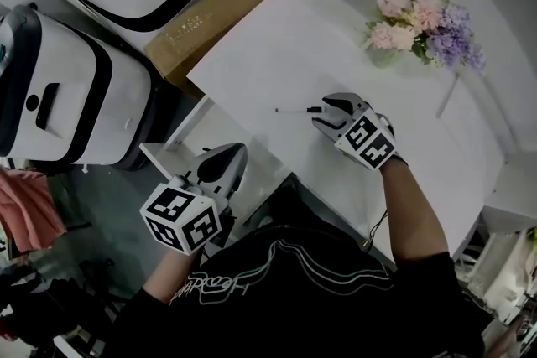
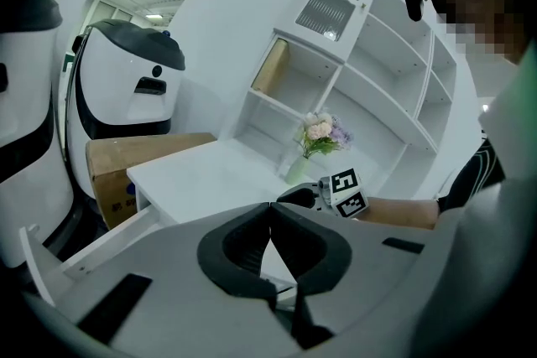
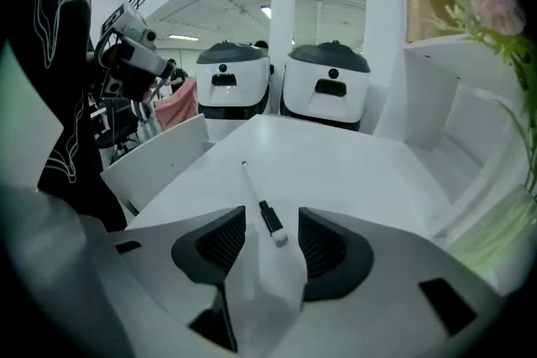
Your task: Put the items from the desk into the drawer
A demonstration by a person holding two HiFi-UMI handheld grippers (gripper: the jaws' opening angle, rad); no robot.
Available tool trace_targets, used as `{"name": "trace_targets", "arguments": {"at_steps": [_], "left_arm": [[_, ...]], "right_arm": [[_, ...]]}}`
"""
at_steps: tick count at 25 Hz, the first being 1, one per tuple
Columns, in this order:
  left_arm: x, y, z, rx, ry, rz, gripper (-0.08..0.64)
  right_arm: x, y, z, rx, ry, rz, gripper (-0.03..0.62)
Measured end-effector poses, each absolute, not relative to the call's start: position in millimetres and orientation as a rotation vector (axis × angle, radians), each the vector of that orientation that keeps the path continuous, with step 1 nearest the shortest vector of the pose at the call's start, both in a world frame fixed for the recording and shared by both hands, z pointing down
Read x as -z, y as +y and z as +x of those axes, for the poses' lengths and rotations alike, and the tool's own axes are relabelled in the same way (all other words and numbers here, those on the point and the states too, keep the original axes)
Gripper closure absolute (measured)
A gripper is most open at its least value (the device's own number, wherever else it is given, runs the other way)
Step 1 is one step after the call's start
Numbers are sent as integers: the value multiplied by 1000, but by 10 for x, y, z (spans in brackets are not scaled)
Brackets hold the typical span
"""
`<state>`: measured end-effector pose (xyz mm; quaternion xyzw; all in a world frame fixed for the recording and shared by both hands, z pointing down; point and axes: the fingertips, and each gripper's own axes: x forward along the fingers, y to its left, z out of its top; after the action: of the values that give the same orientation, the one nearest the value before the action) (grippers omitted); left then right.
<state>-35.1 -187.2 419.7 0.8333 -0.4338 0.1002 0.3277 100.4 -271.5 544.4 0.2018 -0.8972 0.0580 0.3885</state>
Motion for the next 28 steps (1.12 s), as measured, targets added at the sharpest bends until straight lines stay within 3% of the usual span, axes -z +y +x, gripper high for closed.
{"name": "trace_targets", "arguments": {"at_steps": [12,28], "left_arm": [[-4234,-2020,-570,-184,-1220,2132,540],[-3983,-1317,-897,-128,-1265,2131,540]], "right_arm": [[-5610,-2703,943,-266,-2251,447,517],[-4738,-1842,457,-271,-2424,602,518]]}}
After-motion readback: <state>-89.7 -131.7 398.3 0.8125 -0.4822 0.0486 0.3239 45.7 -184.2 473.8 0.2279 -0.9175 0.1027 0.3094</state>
